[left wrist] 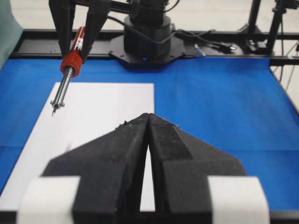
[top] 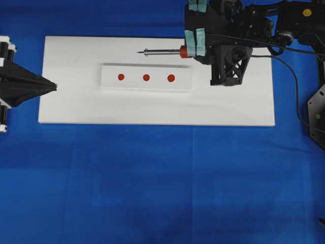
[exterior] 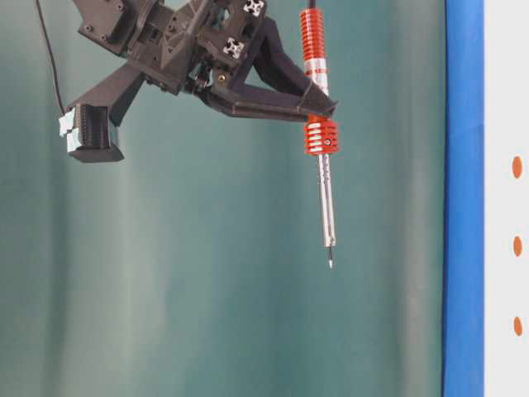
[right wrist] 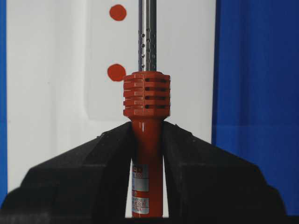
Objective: Touch the tip of the soldering iron to the mark.
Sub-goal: 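Raise the iron tip and shift it further right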
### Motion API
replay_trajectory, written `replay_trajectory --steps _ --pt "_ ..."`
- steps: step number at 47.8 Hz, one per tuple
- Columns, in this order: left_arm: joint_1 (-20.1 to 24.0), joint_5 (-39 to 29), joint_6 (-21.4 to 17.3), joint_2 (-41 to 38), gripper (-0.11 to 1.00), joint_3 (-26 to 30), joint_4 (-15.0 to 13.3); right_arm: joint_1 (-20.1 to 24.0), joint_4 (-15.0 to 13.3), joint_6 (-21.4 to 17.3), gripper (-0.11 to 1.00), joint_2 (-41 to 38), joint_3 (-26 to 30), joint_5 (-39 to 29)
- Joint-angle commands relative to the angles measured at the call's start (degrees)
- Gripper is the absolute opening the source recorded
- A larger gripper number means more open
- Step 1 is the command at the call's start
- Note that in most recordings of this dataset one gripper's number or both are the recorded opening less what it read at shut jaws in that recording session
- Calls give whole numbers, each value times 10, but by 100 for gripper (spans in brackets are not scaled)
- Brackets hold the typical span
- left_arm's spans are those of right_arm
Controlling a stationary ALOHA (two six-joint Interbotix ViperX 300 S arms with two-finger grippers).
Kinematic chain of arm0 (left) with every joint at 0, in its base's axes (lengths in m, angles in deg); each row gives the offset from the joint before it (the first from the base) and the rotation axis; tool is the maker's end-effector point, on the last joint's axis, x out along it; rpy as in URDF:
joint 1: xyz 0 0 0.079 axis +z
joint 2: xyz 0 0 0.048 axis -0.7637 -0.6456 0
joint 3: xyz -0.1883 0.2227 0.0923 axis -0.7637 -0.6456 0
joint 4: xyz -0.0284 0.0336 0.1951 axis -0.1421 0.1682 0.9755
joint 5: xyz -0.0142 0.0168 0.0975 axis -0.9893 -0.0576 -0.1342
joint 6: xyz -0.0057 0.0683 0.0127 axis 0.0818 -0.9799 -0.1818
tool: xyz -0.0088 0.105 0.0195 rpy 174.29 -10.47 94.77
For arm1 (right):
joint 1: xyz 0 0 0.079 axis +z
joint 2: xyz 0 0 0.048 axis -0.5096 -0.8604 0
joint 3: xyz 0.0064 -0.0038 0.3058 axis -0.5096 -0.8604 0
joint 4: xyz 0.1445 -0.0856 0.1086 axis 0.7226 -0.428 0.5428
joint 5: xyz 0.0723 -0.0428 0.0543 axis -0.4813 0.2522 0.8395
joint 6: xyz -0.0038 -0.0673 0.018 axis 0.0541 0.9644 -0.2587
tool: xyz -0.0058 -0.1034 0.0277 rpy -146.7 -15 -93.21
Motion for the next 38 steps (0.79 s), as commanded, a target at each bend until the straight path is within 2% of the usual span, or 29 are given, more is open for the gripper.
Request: replay_trajectory --steps 1,14,38 --pt "-1 4 1 -4 0 6 1 1 -2 -1 6 11 16 1" --pt "-1 3 1 -5 0 6 1 -2 -8 -1 6 16 4 -4" --pt "0 3 2 -5 0 4 1 -14 -15 -3 6 106 -86 -49"
